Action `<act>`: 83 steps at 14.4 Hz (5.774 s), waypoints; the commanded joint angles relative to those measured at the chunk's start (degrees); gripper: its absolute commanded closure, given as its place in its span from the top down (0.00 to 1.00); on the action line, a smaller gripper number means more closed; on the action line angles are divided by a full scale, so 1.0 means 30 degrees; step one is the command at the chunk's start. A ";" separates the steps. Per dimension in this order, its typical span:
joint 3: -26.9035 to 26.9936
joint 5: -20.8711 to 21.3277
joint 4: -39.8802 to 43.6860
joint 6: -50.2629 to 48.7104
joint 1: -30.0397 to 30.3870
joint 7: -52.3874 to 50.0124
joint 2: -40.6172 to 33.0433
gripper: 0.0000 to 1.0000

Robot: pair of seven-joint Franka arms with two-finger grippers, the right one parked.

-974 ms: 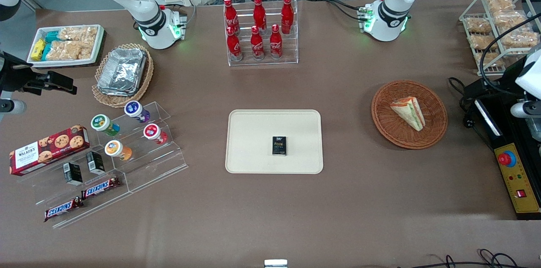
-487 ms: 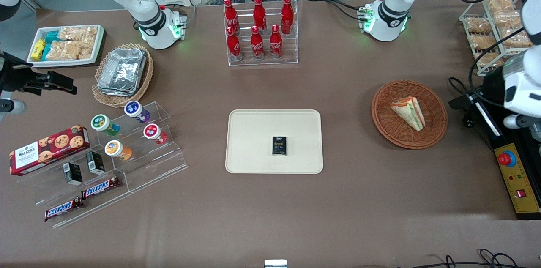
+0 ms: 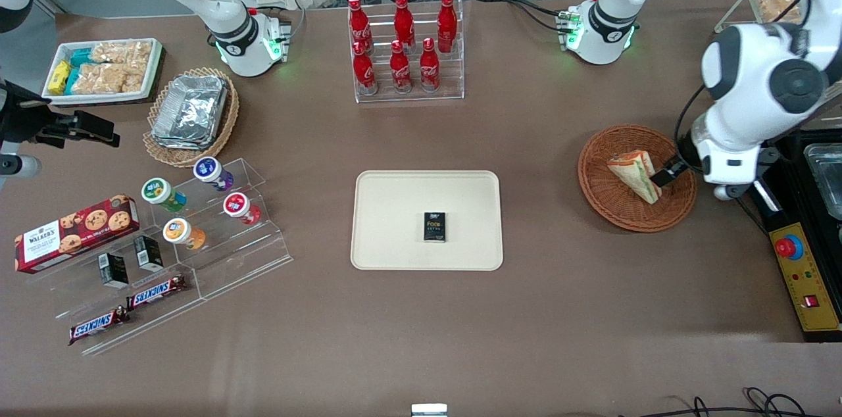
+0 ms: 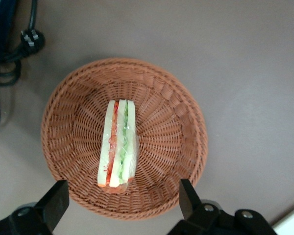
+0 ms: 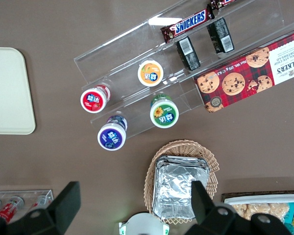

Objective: Place sandwich from basket to tray
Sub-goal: 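Close the left gripper on the sandwich and lift it from the basket, then carry the sandwich with the left gripper over to the white tray, then lower the sandwich onto the tray beside the black packet and open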

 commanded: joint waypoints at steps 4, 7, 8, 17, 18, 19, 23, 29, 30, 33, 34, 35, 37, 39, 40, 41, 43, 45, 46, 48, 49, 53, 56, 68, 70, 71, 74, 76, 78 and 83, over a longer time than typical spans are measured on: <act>-0.0113 0.0527 -0.3118 0.4211 0.0034 -0.1648 0.0389 1.00; -0.0084 0.0644 -0.4114 0.5005 0.0034 -0.1798 0.0655 1.00; -0.0084 0.0993 -0.4524 0.5385 0.0150 -0.1798 0.0655 1.00; 0.0092 0.1436 -0.4968 0.8372 0.0529 -0.2031 0.2937 0.60; 0.0092 0.1436 -0.4939 0.8377 0.0590 -0.2120 0.2969 0.33; 0.0121 0.1436 -0.4909 0.8377 0.0590 -0.2121 0.2911 0.03; 0.0121 0.1436 -0.4792 0.8319 0.0590 -0.2091 0.2824 0.00; 0.0034 0.1552 -0.3802 0.5491 0.0473 -0.1684 0.1568 0.00; 0.0004 0.1553 -0.2868 0.3794 0.0386 -0.1130 0.1099 0.00; -0.0084 0.1437 0.2482 -0.3171 0.0298 0.0539 0.1413 0.00; -0.0316 0.1262 0.4359 -0.4993 0.0268 0.1096 0.1881 0.00; -0.0608 0.1115 0.5944 -0.6259 0.0268 0.1218 0.2088 0.00; -0.1165 0.0997 0.8206 -0.7876 0.0268 0.1278 0.2295 0.00; -0.2071 0.0675 0.9528 -0.8351 0.0268 0.1365 0.2325 0.00; -0.2743 0.0645 1.0085 -0.8381 0.0268 0.1395 0.2354 0.00; -0.3504 0.0703 1.0381 -0.8410 0.0268 0.1453 0.2354 0.00; -0.5640 0.0326 1.1694 -0.8381 0.0268 0.1804 0.3256 0.00; -0.6963 -0.0902 1.2754 -0.8091 0.0239 0.1689 0.4750 0.00; -0.7810 -0.0734 1.2670 -0.7479 0.0210 0.1688 0.5337 0.00; -0.9103 -0.0003 1.1243 -0.4500 0.0209 0.1455 0.5926 0.00; -0.9397 0.0029 1.0364 -0.2831 0.0209 0.1454 0.6131 0.00; -1.0103 0.0582 0.7430 0.1922 0.0035 0.1336 0.7623 0.00; -0.9811 0.3267 0.7191 0.3452 -0.1401 -0.0209 0.9846 0.00; -0.9810 0.8203 0.7396 0.5008 -0.1929 -0.2384 1.2960 1.00; -0.9810 0.8203 0.7395 0.5008 -0.1841 -0.2355 1.2960 1.00; -0.9810 0.8203 0.7396 0.4921 -0.1812 -0.2384 1.2844 1.00; -0.9810 0.8145 0.7425 0.4396 -0.1637 -0.2384 1.2346 1.00; -0.9840 0.8145 0.7979 0.3344 -0.1519 -0.2297 1.1995 1.00; -0.9840 0.8057 0.8535 0.1910 -0.1461 -0.2092 1.1352 1.00; -1.0103 0.6803 1.0059 -0.0732 -0.0437 -0.2062 0.9362 1.00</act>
